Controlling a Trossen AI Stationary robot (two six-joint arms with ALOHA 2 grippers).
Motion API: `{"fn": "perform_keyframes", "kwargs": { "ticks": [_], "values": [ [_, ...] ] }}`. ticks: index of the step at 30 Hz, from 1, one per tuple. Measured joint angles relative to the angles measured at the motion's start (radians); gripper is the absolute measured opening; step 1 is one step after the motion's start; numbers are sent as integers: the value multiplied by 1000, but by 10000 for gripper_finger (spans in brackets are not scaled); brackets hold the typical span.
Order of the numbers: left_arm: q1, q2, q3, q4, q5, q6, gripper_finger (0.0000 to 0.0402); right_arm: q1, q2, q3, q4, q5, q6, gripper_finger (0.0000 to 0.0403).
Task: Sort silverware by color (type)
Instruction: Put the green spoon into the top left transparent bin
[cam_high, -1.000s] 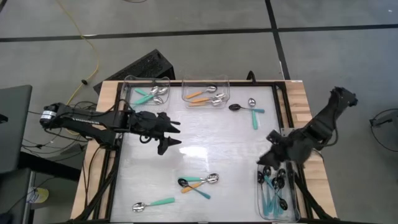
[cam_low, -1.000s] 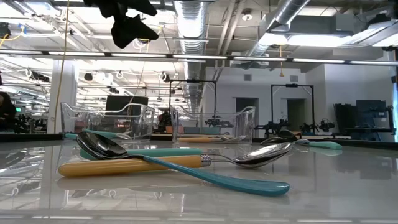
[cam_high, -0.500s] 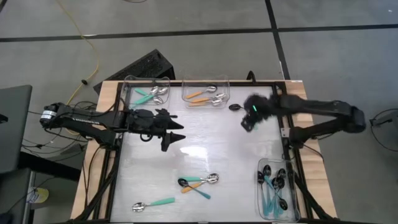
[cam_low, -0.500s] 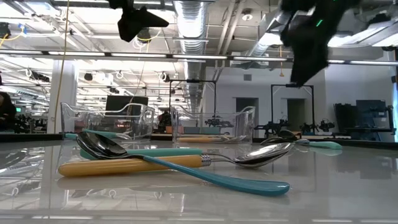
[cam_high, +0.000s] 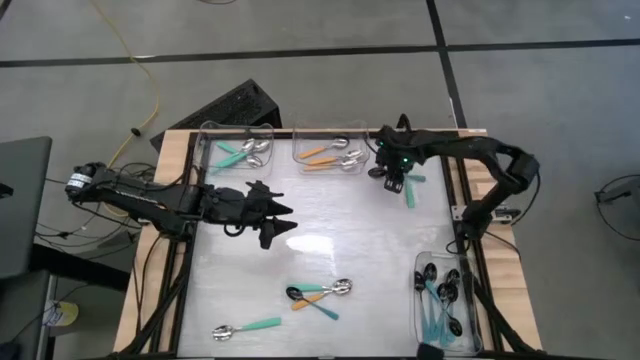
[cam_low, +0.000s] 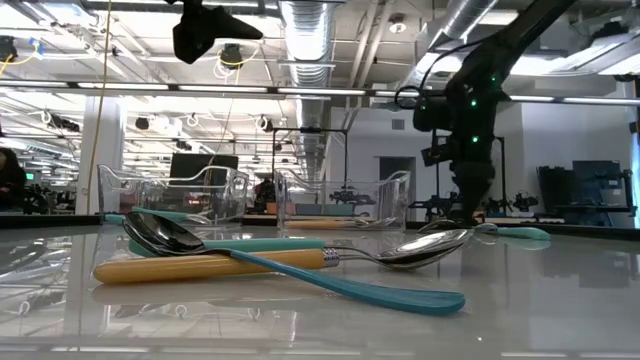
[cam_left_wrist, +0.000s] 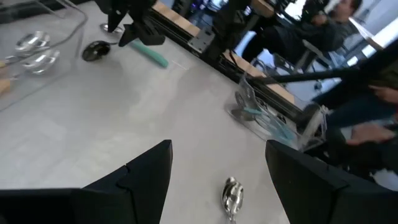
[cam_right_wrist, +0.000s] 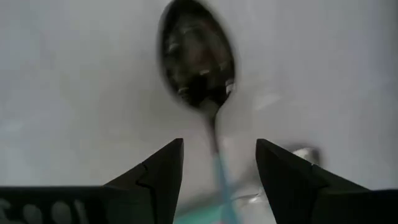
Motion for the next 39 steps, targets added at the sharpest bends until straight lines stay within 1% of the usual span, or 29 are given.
{"fn": "perform_keyframes", "kwargs": {
  "ticks": [3, 7, 11, 13, 16, 19, 20, 21, 23, 25, 27, 29, 32, 36, 39],
  "values": [
    [-18, 0, 0, 0, -44, -17, 243, -1, 14, 1, 30, 29, -27, 223],
    [-32, 0, 0, 0, -76, -26, 243, 3, 13, 0, 19, 35, -44, 223],
    [-39, 0, 0, 0, -89, -27, 243, 58, 4, 0, -6, 40, -58, 223],
    [-39, 0, 0, -2, -89, -27, 243, 101, -15, 0, -4, 81, -17, 223],
    [-39, 0, 0, -16, -89, -28, 243, 159, -50, 0, -11, 136, 87, 223],
    [-39, 0, 0, -52, -82, -31, 243, 203, -100, 0, -49, 151, 241, 223],
    [-39, 0, 0, -73, -64, -40, 243, 211, -119, 0, -77, 143, 308, 223],
    [-39, 0, 0, -106, -34, -57, 243, 218, -139, 0, -105, 113, 380, 223],
    [-45, 0, 0, -201, 53, -102, 243, 231, -185, -1, -150, 14, 513, 223],
    [-70, 0, 0, -330, 148, -141, 243, 259, -233, -9, -148, -67, 624, 223],
    [-123, 12, 0, -429, 226, -146, 242, 303, -274, -26, -116, -103, 688, 223],
    [-197, 32, -1, -469, 304, -96, 238, 348, -294, -37, -76, -104, 714, 223],
    [-335, 80, -1, -425, 369, -52, 228, 393, -303, -37, -36, -89, 769, 223],
    [-522, 199, -1, -276, 365, -53, 216, 448, -296, -37, -37, -88, 849, 223],
    [-632, 306, 0, -154, 297, -107, 212, 498, -294, -37, -39, -88, 853, 223]
  ]
}}
